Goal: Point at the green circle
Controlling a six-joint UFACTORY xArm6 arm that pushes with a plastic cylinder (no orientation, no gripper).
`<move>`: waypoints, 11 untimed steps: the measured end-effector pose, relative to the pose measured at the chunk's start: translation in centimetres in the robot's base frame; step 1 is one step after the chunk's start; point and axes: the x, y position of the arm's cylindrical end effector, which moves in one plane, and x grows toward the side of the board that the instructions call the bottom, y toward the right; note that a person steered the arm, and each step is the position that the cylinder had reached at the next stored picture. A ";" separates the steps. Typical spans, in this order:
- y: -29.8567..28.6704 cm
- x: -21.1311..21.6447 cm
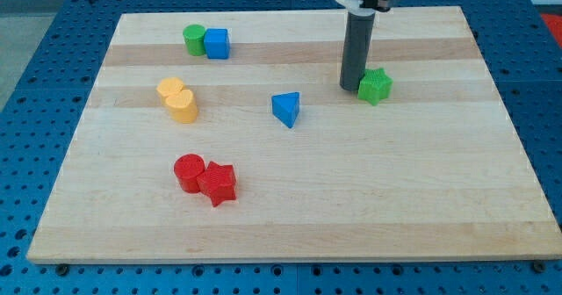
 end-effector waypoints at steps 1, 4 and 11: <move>-3.7 0.0; -19.8 -3.9; -24.3 -12.6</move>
